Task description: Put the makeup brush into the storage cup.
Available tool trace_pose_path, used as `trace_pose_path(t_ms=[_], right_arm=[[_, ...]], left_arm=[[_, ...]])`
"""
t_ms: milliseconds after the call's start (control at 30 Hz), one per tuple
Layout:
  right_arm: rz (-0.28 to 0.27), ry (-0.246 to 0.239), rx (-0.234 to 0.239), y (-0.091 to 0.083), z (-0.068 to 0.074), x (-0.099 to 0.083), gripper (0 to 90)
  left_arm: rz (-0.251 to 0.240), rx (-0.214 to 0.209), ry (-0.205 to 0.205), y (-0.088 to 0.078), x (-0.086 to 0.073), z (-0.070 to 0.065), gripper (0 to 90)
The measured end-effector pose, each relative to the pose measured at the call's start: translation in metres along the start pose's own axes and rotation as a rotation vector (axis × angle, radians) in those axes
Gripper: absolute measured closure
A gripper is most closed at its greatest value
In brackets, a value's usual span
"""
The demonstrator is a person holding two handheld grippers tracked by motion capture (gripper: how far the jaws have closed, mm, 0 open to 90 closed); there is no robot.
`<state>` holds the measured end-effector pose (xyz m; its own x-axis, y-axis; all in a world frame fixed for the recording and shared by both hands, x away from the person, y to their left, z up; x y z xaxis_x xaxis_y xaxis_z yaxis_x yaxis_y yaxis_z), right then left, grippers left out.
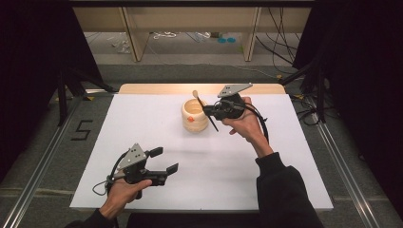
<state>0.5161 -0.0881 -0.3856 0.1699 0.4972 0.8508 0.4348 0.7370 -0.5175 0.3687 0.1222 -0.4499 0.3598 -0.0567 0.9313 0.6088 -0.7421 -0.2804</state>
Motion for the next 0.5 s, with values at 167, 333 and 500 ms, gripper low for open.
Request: trace_pose_path(t_ms=[167, 333, 500], right_arm=[[-0.007, -0.001, -0.004, 0.0019, -0.0003, 0.0022, 83.3], [-0.016, -0.006, -0.010, 0.0037, -0.0013, 0.0055, 83.3], [-0.028, -0.005, -0.014, 0.0057, -0.0003, 0.0086, 83.3]], left_arm=[[-0.001, -0.001, 0.014, 0.0000, 0.0005, 0.0016, 15.9], [-0.006, 0.016, 0.030, -0.0001, 0.0013, 0.0035, 15.9], [-0.005, 0.018, 0.028, 0.0002, 0.0011, 0.0033, 15.9]])
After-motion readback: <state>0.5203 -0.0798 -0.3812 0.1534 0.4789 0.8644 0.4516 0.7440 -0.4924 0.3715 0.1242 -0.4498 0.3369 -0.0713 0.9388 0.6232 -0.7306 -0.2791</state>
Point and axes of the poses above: each handheld gripper's, and its own axes: y roughly forward along the jaws, x roughly out of its top, z roughly to its left, the point moved 6 cm from there along y, roughly forward along the jaws, and after that the axes turned 6 degrees about -y, right-handed, at the moved point
